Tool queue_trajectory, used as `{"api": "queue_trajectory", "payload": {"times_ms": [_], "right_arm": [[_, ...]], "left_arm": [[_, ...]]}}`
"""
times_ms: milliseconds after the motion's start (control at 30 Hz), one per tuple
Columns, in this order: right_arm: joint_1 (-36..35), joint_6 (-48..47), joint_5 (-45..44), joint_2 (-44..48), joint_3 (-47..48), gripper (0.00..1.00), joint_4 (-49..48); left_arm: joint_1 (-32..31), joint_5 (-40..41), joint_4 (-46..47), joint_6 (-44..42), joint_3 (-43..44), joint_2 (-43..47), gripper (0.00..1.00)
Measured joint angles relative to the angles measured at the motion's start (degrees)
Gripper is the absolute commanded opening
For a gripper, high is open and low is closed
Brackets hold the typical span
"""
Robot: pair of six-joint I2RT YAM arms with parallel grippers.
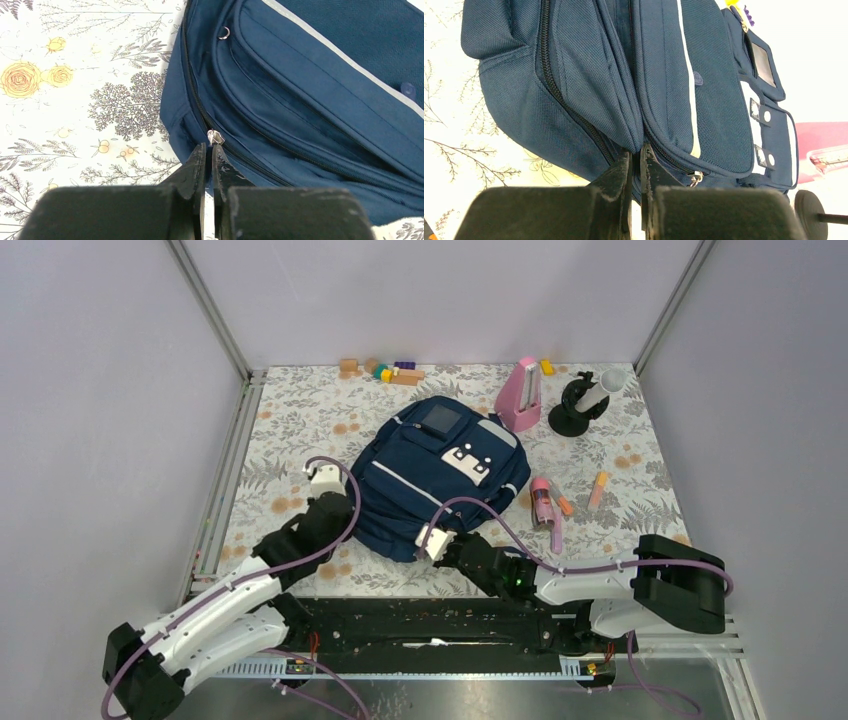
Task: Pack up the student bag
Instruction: Zip the student bag at the center of the board.
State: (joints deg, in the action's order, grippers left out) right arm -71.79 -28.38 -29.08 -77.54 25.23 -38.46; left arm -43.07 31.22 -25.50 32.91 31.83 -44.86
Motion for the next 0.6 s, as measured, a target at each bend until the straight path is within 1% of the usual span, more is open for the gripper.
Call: {"api": "queue_trajectory", "payload": {"times_ms": [167,333,367,433,467,500,533,600], "right_arm": [[0.2,1.1,-0.1,1.8,-1.4,0.0,-0.1],[0.7,3.0,-0.1,5.6,-3.8,0.0,0.3],[0.7,3.2,-0.1,6.1,-3.9,0.08,0.9],[0.7,4.0,0.0,7.3,-4.0,0.46,2.7],[0.8,4.8,0.1,7.9,-3.9,0.59,3.9],[0.8,5.5,0.0,8.8,-3.8,0.67,5.6],[0.9,6.0,-0.1,10.2,-3.8,0.71,7.8],[1.3,7.1,0.0,13.0,-3.7,0.75,11.0]], "left_arm": [[6.8,-4.7,3.3,-1.5,-0.5,-1.9,0.0],[11.4,-8.0,6.9,-2.5,-0.5,-5.2,0.0],[11.7,-8.8,7.4,-2.8,-0.5,-5.7,0.0],[12.1,-10.7,8.4,-3.7,-0.5,-6.3,0.0],[12.2,-11.7,8.9,-4.1,-0.5,-6.3,0.0],[12.3,-12.5,9.4,-4.5,-0.6,-6.2,0.0],[12.5,-13.2,10.0,-4.8,-1.0,-6.1,0.0],[13.0,-14.5,10.8,-5.2,-2.1,-5.7,0.0]]}}
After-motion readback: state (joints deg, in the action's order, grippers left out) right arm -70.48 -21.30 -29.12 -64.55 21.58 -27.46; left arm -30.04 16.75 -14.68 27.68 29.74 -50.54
